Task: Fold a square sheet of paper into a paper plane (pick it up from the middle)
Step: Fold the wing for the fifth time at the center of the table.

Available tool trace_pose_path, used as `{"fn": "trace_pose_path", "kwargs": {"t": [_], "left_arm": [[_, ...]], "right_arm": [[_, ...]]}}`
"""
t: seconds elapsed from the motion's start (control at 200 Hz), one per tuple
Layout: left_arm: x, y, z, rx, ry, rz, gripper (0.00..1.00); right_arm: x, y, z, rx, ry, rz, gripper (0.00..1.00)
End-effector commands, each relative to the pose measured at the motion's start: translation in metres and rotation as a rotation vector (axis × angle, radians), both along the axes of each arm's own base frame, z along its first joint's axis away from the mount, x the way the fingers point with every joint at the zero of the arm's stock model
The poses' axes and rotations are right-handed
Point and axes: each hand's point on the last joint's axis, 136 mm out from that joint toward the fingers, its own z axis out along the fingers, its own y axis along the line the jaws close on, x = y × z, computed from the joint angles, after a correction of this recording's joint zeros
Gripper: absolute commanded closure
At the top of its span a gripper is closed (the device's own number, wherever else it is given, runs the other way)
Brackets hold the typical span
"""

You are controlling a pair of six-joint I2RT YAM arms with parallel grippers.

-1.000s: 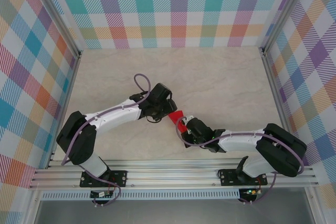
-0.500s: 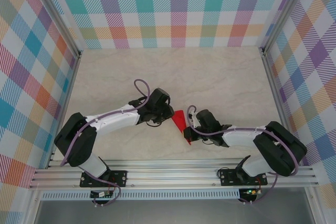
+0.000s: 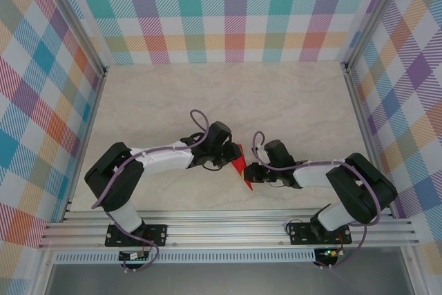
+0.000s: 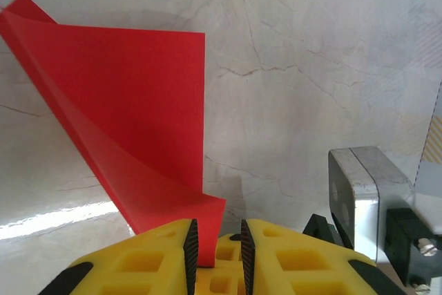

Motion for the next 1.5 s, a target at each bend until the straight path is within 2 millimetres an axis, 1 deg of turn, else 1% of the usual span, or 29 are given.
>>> {"fn": "trace_pose_path", "kwargs": {"t": [0.0,0.19,0.305,0.41,0.475,0.62,0.825,0.985,1.07,1.275,1.36,1.495], "left_arm": [[-0.003,-0.013,-0.003,-0.027,-0.011,-0.049,0.74],[-0.001,-0.014,-0.017,-0.008,-0.019,-0.06,0.73],[0.002,-0.018,-0.025,0.007,-0.016,-0.077,0.73],[0.003,-0.017,-0.033,0.023,-0.011,-0.074,0.73],[0.003,-0.016,-0.037,0.038,-0.005,-0.074,0.73],[0.004,-0.017,-0.04,0.047,-0.004,-0.079,0.73],[0.005,-0.017,-0.041,0.058,-0.004,-0.09,0.73],[0.005,-0.019,-0.041,0.061,-0.003,-0.099,0.73],[0.006,-0.02,-0.04,0.061,-0.004,-0.099,0.73],[0.006,-0.021,-0.038,0.056,-0.005,-0.106,0.73],[0.006,-0.023,-0.033,0.049,-0.011,-0.11,0.73],[0.008,-0.024,-0.02,0.03,-0.04,-0.114,0.7]], "right_arm": [[-0.002,0.001,-0.001,0.032,0.041,-0.001,0.97],[-0.003,0.002,-0.003,0.045,0.073,-0.004,0.96],[-0.004,0.001,-0.004,0.03,0.091,-0.011,0.94],[-0.005,0.0,-0.003,0.011,0.111,-0.002,0.89],[-0.007,0.0,-0.001,0.006,0.126,0.004,0.84],[-0.01,-0.001,0.005,0.004,0.125,0.012,0.75],[-0.014,-0.012,0.012,-0.043,0.105,0.008,0.73],[-0.019,-0.015,0.01,-0.069,0.118,0.018,0.8],[-0.02,-0.018,0.007,-0.089,0.132,0.011,0.8],[-0.018,-0.021,0.005,-0.12,0.129,0.002,0.88],[-0.017,-0.02,0.007,-0.112,0.123,-0.001,0.93],[-0.016,-0.018,0.008,-0.088,0.129,-0.012,0.98]]}}
